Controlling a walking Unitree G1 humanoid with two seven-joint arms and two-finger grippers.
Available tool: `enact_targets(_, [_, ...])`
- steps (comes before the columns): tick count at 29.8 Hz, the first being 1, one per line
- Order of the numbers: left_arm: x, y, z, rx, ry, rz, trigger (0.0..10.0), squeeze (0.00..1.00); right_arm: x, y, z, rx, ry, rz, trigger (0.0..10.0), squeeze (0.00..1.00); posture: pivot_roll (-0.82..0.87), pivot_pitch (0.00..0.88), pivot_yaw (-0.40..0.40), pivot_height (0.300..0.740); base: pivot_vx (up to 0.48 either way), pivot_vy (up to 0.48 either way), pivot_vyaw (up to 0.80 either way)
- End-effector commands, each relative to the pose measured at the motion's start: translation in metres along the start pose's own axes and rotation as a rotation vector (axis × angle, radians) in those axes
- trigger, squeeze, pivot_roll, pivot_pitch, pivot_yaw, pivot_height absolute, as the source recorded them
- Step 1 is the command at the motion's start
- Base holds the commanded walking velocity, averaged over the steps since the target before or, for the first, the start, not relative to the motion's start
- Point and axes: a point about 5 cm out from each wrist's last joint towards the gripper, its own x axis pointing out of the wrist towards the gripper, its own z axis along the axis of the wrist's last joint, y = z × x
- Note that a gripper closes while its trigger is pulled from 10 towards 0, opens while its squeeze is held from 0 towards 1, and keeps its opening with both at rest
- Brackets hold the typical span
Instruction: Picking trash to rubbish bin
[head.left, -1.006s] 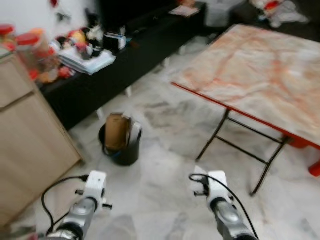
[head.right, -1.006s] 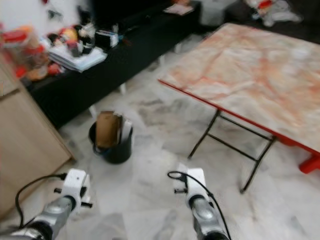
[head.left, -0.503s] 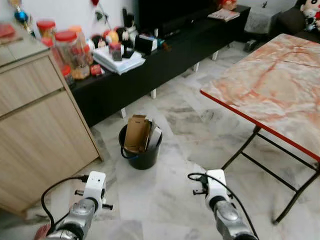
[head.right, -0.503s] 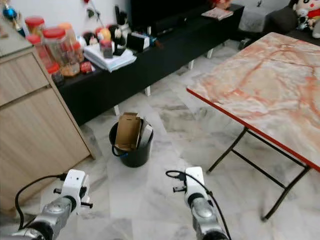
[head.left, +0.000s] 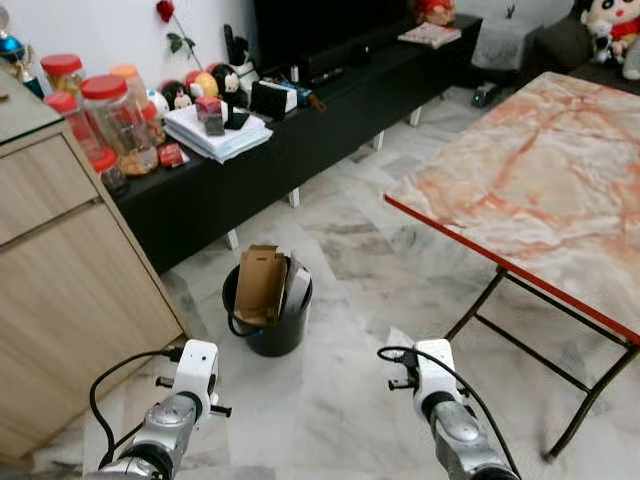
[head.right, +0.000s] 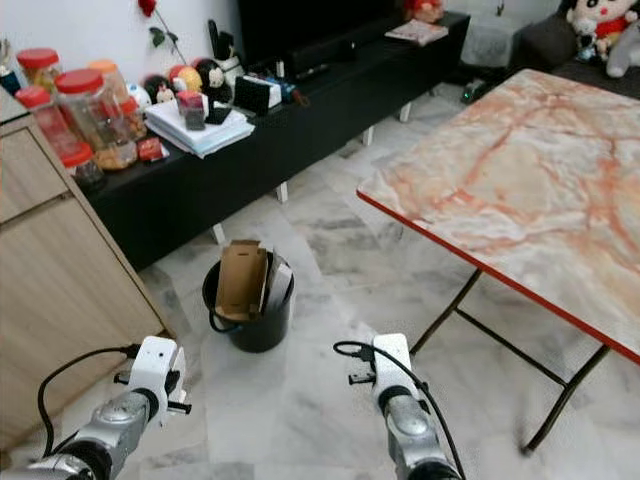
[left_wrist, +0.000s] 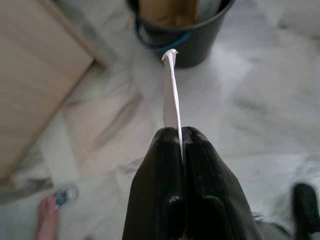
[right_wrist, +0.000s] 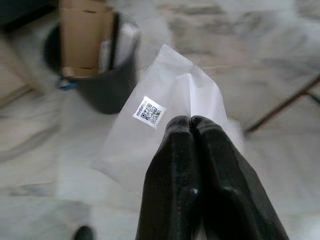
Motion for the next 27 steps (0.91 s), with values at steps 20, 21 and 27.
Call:
enact_targets(20, [0.0003,0.0022,0.0013,0.023,0.006,0.010,10.0,0.00,-0.0009,-0.0049,-0.0010,0.016,-0.001,-0.020,10.0,0.00,0.15,0.084,0.033,0.740,0.310,0.000,0.00])
enact_targets(21, [0.0003,0.0023,0.0014,0.023,0.006,0.010,10.0,0.00,-0.0009,-0.0049,-0.0010,0.016,-0.001,-0.021,10.0,0.00,0.15,0.084,0.033,0.740,0.296,0.000,0.00])
enact_targets(27, [0.0005,0.0023,0.0021,0.017,0.004,0.013,10.0,0.00,-0.0005,-0.0038,-0.0005,0.015,-0.001,-0.016,10.0,0.00,0.15,0.096,0.029,0.740,0.294,0.000,0.00])
